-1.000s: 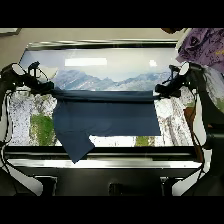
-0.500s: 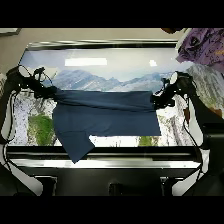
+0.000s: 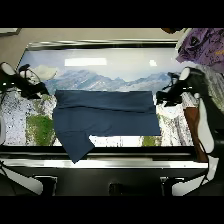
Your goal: Fold the clothes and pants, and hang the long-sleeved shirts on hangers.
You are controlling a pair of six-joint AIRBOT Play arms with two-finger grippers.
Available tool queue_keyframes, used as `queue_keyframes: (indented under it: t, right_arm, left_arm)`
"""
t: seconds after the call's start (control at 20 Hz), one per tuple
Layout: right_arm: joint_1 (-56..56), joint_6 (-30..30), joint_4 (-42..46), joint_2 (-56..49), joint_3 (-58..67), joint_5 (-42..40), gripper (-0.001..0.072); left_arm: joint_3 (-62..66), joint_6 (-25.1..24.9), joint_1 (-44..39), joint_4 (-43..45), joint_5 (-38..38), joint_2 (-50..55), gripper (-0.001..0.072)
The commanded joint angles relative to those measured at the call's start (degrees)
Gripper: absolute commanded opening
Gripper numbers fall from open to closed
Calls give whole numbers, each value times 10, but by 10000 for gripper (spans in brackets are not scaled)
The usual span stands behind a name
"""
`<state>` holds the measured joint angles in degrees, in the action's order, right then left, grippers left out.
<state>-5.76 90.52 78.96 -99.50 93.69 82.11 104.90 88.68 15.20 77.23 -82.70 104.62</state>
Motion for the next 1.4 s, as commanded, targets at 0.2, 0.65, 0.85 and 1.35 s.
queue_keyframes:
  t: [0.2,0.65,0.85,1.35]
  right_arm:
    - [-206,-123,-218,133,-228,1,475]
    - [-190,-148,-278,143,-306,-23,473]
    - [-190,-148,-298,143,-306,-18,472]
    - [-190,-148,-256,143,-306,16,472]
  left_arm:
    - [-474,-35,170,-130,60,-297,575]
    - [-812,-64,120,-248,133,-463,571]
    - [-825,-62,59,-272,181,-463,571]
    - [-831,-26,-33,-291,271,-403,13]
